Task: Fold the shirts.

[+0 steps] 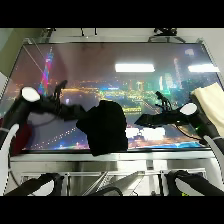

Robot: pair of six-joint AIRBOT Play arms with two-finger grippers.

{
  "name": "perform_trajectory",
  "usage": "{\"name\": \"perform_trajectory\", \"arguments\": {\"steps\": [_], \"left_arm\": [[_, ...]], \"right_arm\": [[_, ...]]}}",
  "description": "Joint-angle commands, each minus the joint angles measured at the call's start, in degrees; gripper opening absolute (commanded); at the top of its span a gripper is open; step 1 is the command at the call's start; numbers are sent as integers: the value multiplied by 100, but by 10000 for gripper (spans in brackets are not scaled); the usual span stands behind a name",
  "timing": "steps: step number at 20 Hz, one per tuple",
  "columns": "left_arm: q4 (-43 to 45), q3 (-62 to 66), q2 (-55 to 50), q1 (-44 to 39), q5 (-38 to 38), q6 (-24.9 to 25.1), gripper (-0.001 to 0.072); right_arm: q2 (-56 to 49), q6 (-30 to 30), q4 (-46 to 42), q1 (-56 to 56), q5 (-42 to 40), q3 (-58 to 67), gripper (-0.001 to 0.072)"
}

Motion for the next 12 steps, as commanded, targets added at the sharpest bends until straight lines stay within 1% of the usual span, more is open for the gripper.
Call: {"name": "perform_trajectory", "arguments": {"steps": [1,3,4,5,7,10,12], "left_arm": [[-4,-1696,857,98,-98,-33,666],[-4,-2634,1309,-184,549,-247,666],[-4,-2994,1478,-348,901,-389,667],[-7,-3322,1626,-525,1252,-568,666],[-22,-3779,1775,-841,1740,-754,667],[-323,-4144,1790,-1222,2590,-758,666],[-527,-4131,1788,-1526,3156,-758,666]], "right_arm": [[-699,-918,754,44,-195,11,498],[-1067,-1510,1182,66,-380,20,487],[-1187,-1799,1451,70,-378,22,404],[-1244,-1993,1641,68,-380,22,354],[-1246,-2186,1808,68,-468,50,367],[-1248,-2192,1805,68,-466,155,367],[-1248,-2192,1801,68,-463,201,367]]}}
